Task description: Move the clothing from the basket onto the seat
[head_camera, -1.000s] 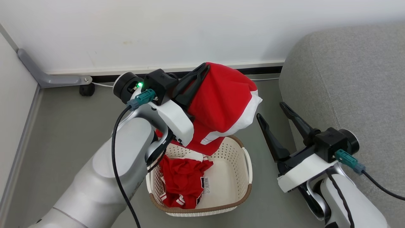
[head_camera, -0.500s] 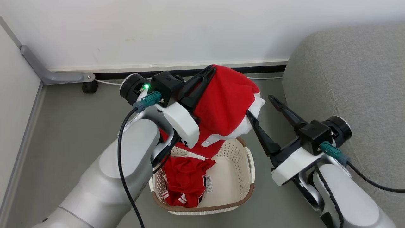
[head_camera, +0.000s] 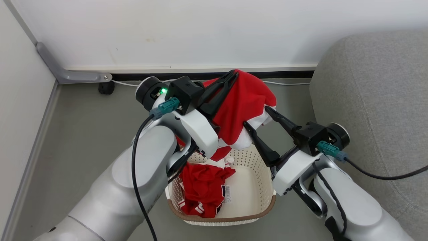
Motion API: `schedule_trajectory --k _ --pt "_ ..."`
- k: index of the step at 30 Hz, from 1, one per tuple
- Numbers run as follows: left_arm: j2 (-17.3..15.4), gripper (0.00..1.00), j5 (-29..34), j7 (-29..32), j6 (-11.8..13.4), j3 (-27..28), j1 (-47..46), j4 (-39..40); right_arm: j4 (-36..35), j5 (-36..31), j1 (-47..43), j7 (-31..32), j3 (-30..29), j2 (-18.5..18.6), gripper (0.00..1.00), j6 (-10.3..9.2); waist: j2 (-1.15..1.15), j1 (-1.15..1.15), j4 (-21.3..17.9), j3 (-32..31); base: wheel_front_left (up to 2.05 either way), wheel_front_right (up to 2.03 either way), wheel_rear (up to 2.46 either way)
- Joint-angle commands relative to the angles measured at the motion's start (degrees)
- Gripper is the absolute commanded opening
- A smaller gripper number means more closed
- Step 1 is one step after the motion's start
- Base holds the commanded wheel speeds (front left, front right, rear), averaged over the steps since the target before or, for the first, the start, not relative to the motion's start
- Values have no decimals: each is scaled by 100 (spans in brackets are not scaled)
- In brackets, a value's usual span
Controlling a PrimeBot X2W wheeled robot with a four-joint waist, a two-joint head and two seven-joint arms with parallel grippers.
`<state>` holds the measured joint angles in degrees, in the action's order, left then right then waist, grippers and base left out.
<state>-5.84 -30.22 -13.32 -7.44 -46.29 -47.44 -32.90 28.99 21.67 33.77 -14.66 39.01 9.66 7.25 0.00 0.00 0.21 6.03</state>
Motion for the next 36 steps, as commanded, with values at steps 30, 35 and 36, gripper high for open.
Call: schedule_trajectory --k 30,35,36 --pt "-6 100 -49 -161 6 49 -351 53 408 400 619 -34 189 -320 0 24 0 0 50 228 0 0 0" --pt "2 100 -19 -165 4 109 -311 27 206 309 553 -34 60 -313 0 24 0 0 0 239 0 0 0" --pt "0 100 -11 -166 4 125 -294 31 150 285 532 -34 12 -312 0 24 0 0 -12 242 0 0 0"
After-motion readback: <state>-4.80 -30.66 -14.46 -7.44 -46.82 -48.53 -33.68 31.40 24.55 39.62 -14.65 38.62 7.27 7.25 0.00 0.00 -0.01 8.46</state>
